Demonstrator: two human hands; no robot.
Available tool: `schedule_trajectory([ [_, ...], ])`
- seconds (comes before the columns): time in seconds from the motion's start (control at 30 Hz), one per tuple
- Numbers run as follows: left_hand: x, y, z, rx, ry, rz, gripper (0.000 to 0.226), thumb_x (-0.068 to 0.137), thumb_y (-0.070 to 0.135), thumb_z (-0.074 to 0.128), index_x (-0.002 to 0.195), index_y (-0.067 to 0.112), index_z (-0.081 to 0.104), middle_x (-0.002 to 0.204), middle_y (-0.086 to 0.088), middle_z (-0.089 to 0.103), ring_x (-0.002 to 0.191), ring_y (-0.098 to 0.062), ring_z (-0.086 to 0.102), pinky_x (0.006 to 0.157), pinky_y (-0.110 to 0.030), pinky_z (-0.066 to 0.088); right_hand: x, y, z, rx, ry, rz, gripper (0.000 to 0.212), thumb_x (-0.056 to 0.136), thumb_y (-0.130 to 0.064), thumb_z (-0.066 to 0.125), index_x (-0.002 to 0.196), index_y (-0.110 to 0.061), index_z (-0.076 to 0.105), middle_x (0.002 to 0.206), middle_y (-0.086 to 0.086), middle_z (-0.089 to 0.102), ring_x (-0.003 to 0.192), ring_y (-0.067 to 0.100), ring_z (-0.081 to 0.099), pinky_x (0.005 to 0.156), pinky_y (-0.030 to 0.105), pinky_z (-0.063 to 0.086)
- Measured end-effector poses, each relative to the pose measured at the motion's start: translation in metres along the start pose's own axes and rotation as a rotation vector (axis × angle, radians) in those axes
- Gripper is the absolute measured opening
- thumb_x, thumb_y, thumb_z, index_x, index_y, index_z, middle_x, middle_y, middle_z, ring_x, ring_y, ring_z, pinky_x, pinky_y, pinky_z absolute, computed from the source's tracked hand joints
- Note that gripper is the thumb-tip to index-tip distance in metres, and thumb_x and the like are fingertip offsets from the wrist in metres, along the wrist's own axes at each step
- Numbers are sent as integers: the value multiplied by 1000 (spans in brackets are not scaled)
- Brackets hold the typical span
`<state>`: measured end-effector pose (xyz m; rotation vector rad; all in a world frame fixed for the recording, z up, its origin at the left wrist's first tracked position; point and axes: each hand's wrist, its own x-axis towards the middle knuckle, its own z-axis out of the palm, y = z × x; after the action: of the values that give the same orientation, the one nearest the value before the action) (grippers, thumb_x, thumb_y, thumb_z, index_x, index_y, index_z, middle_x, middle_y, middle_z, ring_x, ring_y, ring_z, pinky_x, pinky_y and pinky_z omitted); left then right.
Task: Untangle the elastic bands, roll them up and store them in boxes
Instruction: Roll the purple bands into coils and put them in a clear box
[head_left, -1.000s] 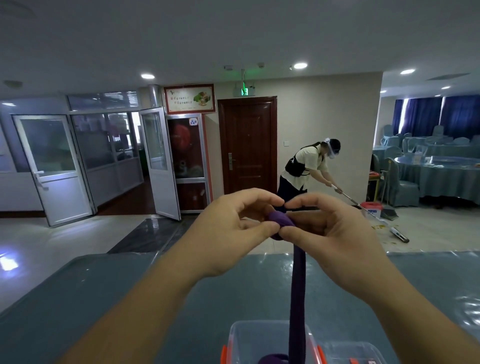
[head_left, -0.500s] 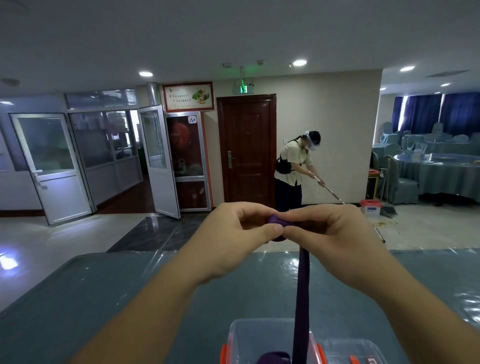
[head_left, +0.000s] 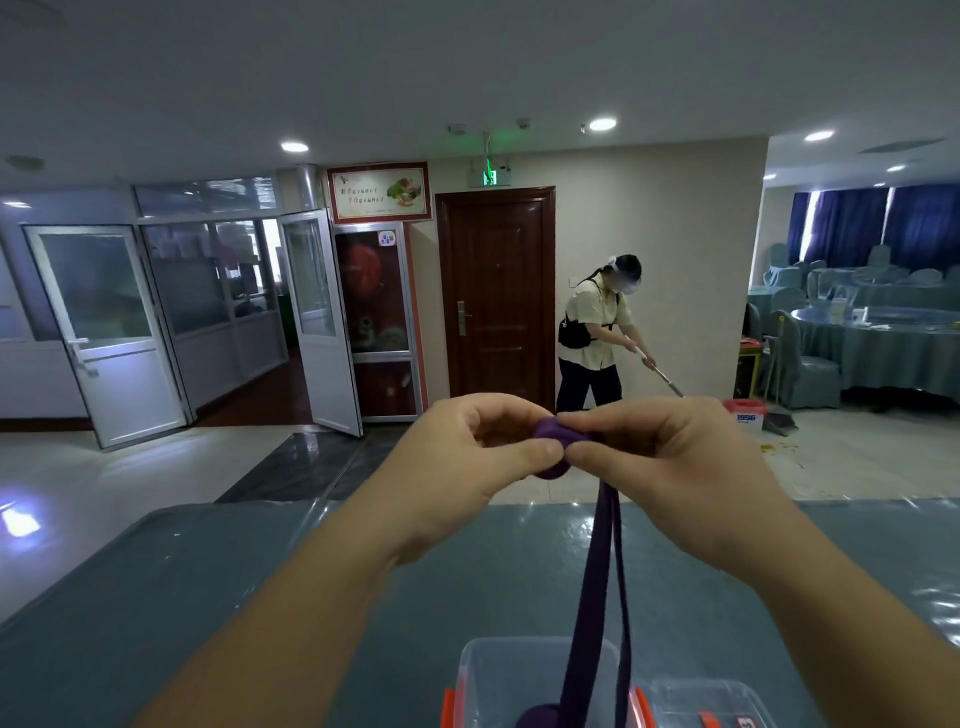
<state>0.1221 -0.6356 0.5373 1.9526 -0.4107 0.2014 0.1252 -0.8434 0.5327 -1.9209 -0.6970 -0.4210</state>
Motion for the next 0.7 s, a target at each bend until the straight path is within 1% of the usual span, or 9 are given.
schedule_trajectory([
  [0.03, 0, 1, -4, 54, -15, 11, 18, 92, 23, 77, 110, 28, 78, 103, 6, 79, 100, -10, 75, 90, -28, 61, 0, -1, -1, -18, -29, -9, 25, 86, -18, 79, 101, -39, 80, 89, -19, 79, 86, 5, 75, 81, 18, 59],
  [0.1, 2, 2, -6, -5, -22, 26, 18, 91, 22, 77, 110, 24, 78, 103, 2, 80, 101, -15, 75, 93, -33, 60, 1, -2, 1, 84, 19, -32, 22, 81, -22, 82, 101, -30, 80, 92, -12, 81, 87, 8, 77, 84, 22, 61],
  [0.2, 5, -2, 4, -348, 32, 9, 29, 88, 21, 73, 115, 11, 75, 107, -10, 79, 102, -20, 75, 91, -30, 58, 0, 0, 10, 256, 204, -46, 28, 72, -31, 78, 100, -25, 79, 92, -9, 81, 89, 9, 77, 82, 20, 61],
  [0.3, 3, -2, 19, -545, 99, -12, 23, 94, 11, 68, 117, 7, 71, 107, -12, 79, 101, -20, 76, 87, -26, 60, 0, 1, 16, 283, 249, -46, 26, 80, -20, 81, 104, -31, 79, 94, -14, 81, 93, 6, 77, 83, 18, 59],
  [0.37, 1, -3, 20, -520, 103, -28, 22, 95, 7, 68, 118, 10, 71, 107, -10, 80, 102, -22, 77, 86, -27, 61, 1, 1, 12, 218, 235, -29, 26, 83, -15, 81, 100, -34, 80, 91, -16, 81, 90, 4, 76, 83, 18, 59],
  [0.47, 0, 0, 7, -241, 22, 3, 29, 93, 12, 74, 120, 22, 74, 108, 0, 80, 101, -18, 78, 83, -25, 62, 2, 0, 2, 68, 81, -18, 24, 85, -16, 80, 104, -30, 81, 91, -17, 80, 89, 1, 76, 83, 17, 59],
  [0.53, 1, 3, 0, -85, -30, 21, 29, 91, 16, 78, 118, 26, 77, 107, 2, 80, 101, -16, 77, 88, -30, 62, 0, 0, 2, 28, 35, -17, 23, 84, -18, 81, 104, -30, 79, 93, -16, 80, 89, 3, 76, 81, 19, 60],
  [0.63, 3, 5, -5, -88, -2, 27, 25, 90, 14, 78, 113, 23, 79, 105, 0, 81, 101, -20, 77, 93, -38, 62, -2, 3, 10, 120, 150, -18, 18, 79, -17, 85, 92, -25, 75, 89, -8, 80, 84, 9, 78, 78, 25, 63],
  [0.7, 3, 1, -3, -209, 14, 33, 24, 93, 12, 74, 116, 17, 78, 109, -6, 80, 104, -24, 77, 94, -38, 61, -4, 3, 14, 211, 216, -45, 18, 79, -15, 84, 93, -25, 77, 88, -9, 81, 84, 8, 78, 78, 21, 61],
])
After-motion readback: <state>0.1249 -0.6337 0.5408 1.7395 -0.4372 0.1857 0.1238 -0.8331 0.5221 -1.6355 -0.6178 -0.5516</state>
